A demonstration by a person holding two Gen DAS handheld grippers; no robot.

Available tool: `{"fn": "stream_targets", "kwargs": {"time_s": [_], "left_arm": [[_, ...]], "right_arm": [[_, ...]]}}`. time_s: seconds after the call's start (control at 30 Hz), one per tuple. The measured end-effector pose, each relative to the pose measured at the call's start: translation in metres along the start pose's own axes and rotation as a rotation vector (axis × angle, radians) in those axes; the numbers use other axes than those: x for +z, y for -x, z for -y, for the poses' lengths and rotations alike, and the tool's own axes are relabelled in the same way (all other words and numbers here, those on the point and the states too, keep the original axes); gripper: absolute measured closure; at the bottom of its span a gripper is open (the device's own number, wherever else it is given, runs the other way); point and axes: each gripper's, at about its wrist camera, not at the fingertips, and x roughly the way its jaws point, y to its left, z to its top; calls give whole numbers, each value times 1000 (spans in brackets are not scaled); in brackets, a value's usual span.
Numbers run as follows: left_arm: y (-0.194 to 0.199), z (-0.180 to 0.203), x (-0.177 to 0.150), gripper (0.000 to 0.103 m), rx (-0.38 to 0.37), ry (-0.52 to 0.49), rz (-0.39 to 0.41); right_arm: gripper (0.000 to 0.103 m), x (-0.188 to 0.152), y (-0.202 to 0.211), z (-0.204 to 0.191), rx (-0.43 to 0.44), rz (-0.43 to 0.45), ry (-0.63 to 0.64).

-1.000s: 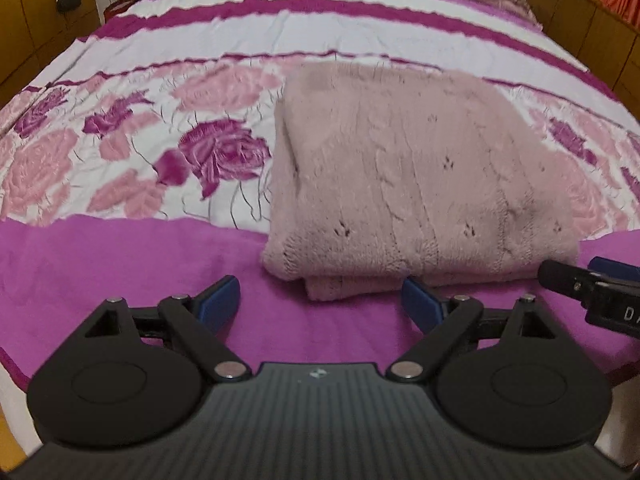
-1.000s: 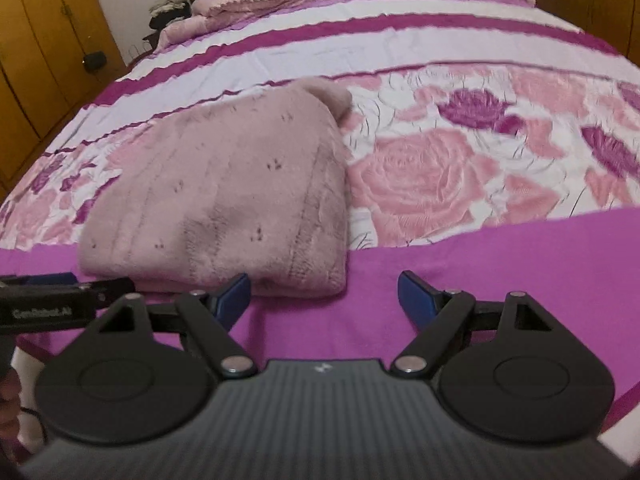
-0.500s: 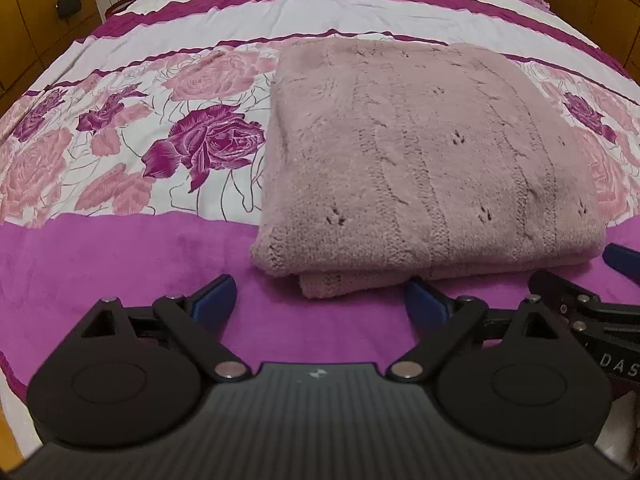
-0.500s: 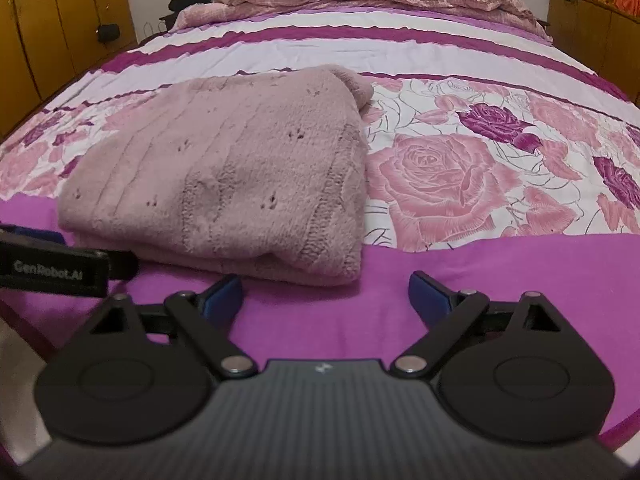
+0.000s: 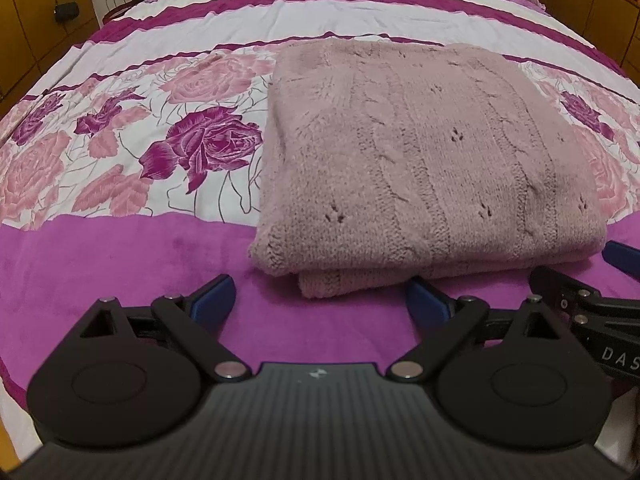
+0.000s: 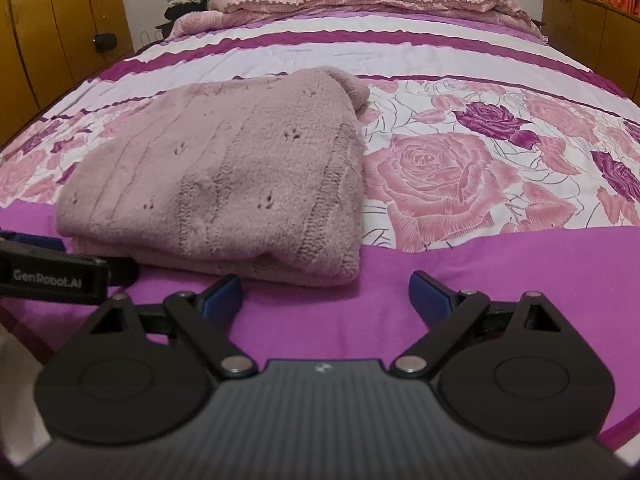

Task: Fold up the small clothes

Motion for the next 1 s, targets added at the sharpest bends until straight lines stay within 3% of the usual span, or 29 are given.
{"fn": "stream_targets", "kwargs": {"time_s": [1.0], "left_arm": [[-2,2,-3,6,7,-21,12]], "right_arm": [[9,-2,-2,-3,-8,5,13]]}}
